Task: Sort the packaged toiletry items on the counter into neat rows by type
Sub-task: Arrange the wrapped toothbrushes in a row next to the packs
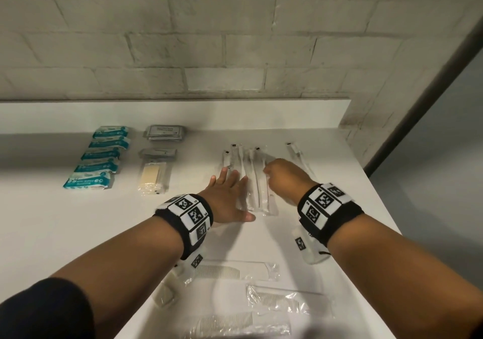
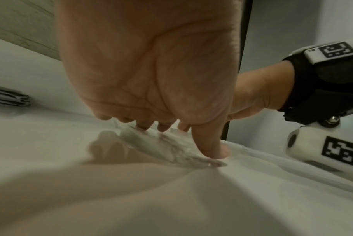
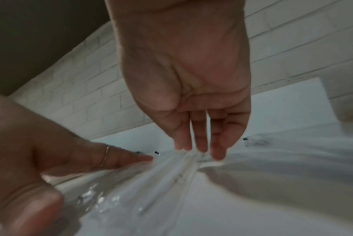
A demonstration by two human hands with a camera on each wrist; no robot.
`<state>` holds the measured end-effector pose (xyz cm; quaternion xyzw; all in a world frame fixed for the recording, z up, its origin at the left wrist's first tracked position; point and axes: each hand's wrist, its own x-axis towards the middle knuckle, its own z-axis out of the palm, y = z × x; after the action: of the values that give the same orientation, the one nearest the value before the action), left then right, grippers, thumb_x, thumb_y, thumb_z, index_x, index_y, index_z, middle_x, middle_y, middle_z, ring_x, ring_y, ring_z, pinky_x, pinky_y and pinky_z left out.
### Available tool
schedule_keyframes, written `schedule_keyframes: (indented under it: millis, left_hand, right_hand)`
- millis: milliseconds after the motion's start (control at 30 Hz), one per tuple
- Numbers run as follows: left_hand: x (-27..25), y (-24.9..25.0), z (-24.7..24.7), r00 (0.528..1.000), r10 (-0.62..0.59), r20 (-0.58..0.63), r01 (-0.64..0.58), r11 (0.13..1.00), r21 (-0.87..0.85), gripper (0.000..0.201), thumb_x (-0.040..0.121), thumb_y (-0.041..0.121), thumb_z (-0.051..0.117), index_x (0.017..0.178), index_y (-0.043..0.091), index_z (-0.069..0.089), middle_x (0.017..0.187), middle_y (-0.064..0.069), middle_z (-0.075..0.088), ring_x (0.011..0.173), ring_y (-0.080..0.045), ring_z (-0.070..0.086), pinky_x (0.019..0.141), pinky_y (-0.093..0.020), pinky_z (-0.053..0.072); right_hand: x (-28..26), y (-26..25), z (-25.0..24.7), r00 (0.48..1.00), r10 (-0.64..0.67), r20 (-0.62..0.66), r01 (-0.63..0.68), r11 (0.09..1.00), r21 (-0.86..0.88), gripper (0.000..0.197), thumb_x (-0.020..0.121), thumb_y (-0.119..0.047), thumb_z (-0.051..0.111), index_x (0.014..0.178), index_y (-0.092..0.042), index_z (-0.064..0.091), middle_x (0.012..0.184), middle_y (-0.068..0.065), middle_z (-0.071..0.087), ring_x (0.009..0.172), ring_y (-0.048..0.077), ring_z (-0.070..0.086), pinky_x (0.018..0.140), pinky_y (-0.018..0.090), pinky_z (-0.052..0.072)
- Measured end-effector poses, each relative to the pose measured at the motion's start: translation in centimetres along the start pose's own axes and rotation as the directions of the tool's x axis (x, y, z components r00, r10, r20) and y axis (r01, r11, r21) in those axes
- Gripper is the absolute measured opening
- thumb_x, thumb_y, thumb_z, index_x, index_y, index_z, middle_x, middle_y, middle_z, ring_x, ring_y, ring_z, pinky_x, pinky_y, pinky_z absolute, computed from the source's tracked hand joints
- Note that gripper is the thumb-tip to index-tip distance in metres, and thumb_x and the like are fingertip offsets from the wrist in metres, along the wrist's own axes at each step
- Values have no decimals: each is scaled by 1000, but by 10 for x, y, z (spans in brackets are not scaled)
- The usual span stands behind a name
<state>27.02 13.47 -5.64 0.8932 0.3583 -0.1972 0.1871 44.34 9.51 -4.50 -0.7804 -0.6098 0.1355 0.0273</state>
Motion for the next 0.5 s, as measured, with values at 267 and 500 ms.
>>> schedule_keyframes:
  millis: [267,500]
  left_hand:
    - [5,-8,-4,1000,-11,2,11,998,-59,112,81,69,51,149,17,-20,157,-7,-25,143,-26,-25,119,-44,-7]
    - [12,-9,-8,1000,2,-25,-3,999,-43,116,77,71,54,149,19,-20,158,-7,-24,143,-26,-25,117,-44,-8]
  right_hand:
    - [-2,50,-22,882,470,39,-470,883,-17,32,88,-4,52,119,-2,57,123,17,59,112,33,59,89,37,50]
    - [-1,32,-16,928,301,221,-351,903,248,37,82,-23,72,107,3,64,82,12,68,69,25,62,60,30,47]
